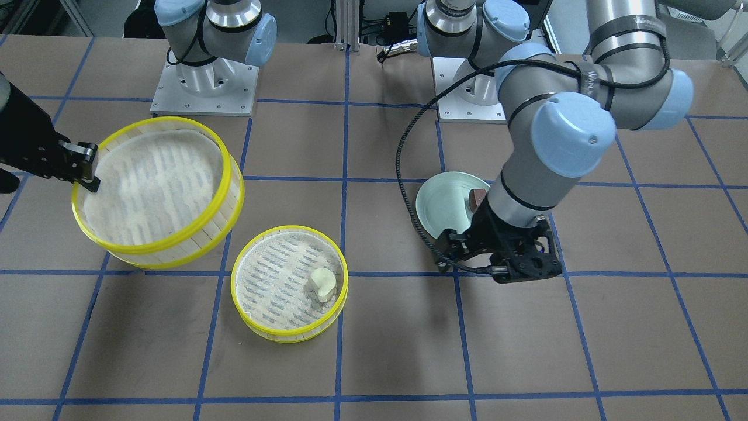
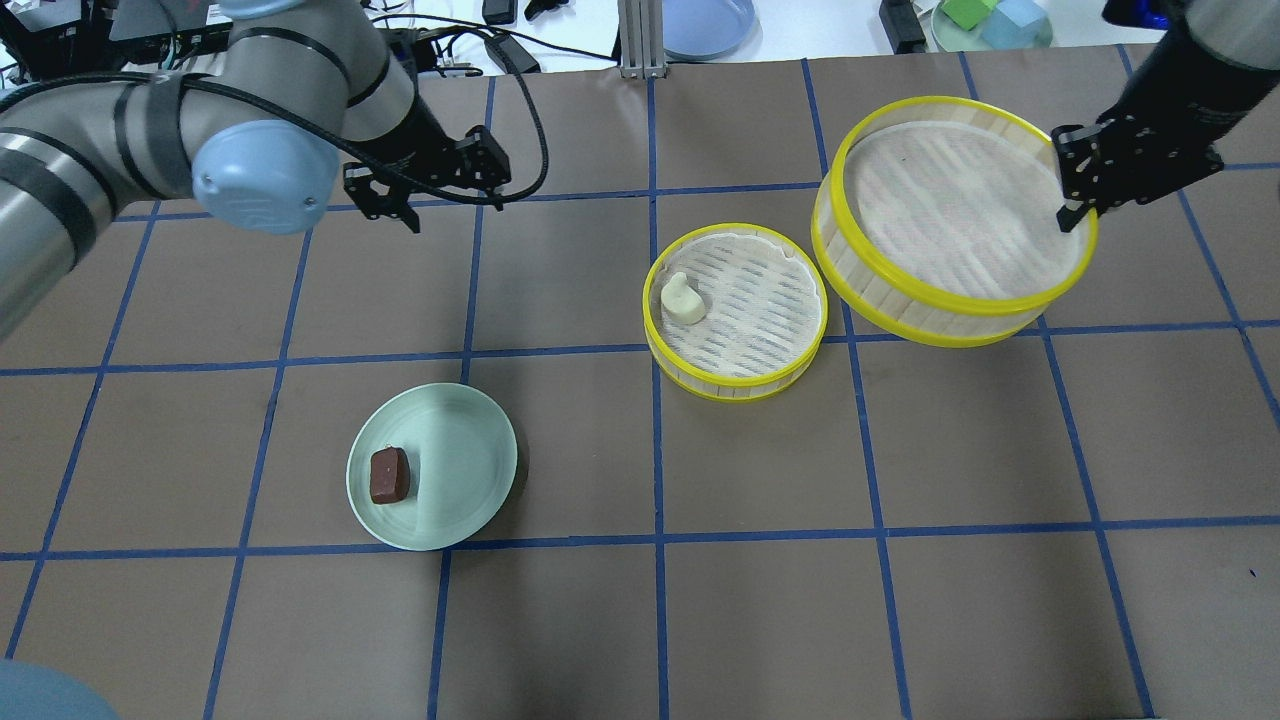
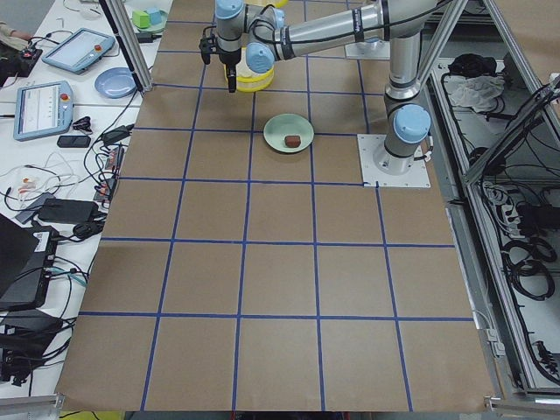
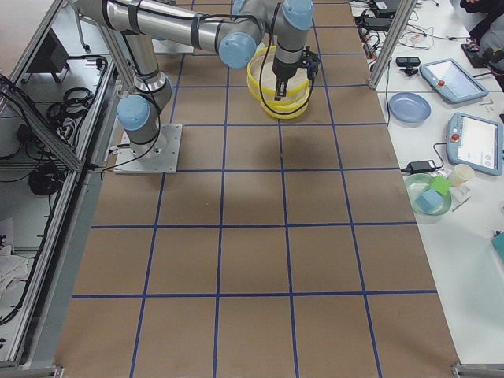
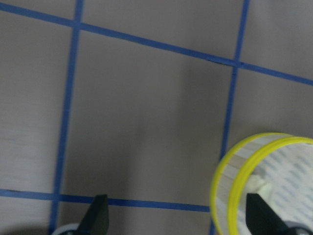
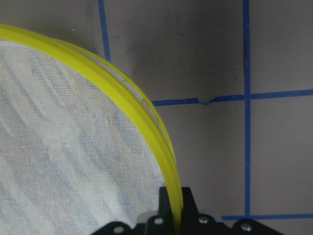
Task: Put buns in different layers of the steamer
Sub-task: 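Restack the top tier with right gripper while left gripper moves toward plate, then grasp the brown bun with left gripper while right gripper releases steamer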
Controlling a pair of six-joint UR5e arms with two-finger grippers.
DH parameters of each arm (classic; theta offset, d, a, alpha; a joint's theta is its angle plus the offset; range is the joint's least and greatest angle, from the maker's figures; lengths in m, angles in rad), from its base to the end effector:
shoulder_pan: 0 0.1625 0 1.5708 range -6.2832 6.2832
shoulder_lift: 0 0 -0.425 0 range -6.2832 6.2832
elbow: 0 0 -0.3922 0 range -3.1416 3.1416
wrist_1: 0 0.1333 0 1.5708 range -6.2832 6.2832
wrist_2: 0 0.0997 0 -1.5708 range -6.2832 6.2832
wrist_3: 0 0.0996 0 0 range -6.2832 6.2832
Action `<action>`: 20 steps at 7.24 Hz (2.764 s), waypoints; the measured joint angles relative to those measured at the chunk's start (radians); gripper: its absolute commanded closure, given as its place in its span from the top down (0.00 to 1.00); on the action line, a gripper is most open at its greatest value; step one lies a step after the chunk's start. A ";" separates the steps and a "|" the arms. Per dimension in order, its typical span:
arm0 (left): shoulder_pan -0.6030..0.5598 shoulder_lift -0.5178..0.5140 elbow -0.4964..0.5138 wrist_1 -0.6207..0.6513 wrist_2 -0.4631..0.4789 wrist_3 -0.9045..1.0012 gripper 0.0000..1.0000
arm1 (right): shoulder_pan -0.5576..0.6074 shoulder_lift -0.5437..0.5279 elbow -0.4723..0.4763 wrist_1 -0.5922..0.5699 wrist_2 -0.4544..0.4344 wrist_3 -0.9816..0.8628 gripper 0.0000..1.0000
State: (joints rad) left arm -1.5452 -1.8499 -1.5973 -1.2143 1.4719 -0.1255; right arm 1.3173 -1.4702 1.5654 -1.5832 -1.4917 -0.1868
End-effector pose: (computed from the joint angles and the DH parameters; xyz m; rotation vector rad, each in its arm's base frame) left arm -0.1278 -0.5992 0.3591 0.2256 -3.0311 0.0697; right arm 0.0052 -0.5429 0.4409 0.1065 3.0430 0.0968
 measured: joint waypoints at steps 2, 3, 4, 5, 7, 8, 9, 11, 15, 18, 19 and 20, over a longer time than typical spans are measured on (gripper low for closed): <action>0.126 0.019 -0.039 -0.084 0.012 0.157 1.00 | 0.142 0.089 0.011 -0.107 -0.004 0.146 0.00; 0.157 0.021 -0.064 -0.094 0.009 0.197 1.00 | 0.200 0.137 0.027 -0.185 -0.015 0.216 0.00; 0.169 0.021 -0.086 -0.100 0.009 0.228 1.00 | 0.239 0.171 0.041 -0.246 -0.031 0.261 0.00; 0.178 0.015 -0.105 -0.112 0.010 0.242 1.00 | 0.259 0.199 0.050 -0.280 -0.045 0.285 0.00; 0.180 0.016 -0.161 -0.174 0.013 0.216 1.00 | 0.280 0.224 0.070 -0.316 -0.067 0.308 0.00; 0.182 0.020 -0.187 -0.210 0.011 0.209 1.00 | 0.295 0.234 0.081 -0.344 -0.074 0.319 0.00; 0.182 0.015 -0.208 -0.245 0.008 0.188 0.99 | 0.303 0.243 0.092 -0.363 -0.082 0.323 0.00; 0.178 0.005 -0.270 -0.279 0.008 0.125 0.98 | 0.308 0.252 0.121 -0.406 -0.091 0.324 0.00; 0.176 -0.036 -0.320 -0.287 0.041 0.106 0.98 | 0.310 0.257 0.135 -0.446 -0.094 0.328 0.01; 0.175 -0.080 -0.321 -0.289 0.038 0.096 0.49 | 0.321 0.258 0.137 -0.442 -0.100 0.331 0.95; 0.174 -0.089 -0.321 -0.290 0.039 0.086 0.00 | 0.323 0.258 0.137 -0.440 -0.105 0.328 1.00; 0.173 -0.094 -0.319 -0.290 0.041 0.077 0.00 | 0.324 0.255 0.137 -0.437 -0.122 0.320 1.00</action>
State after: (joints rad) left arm -1.3718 -1.9440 -1.9167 -1.5046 1.5129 -0.0489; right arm 1.6415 -1.2154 1.7025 -2.0199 -1.6141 0.1332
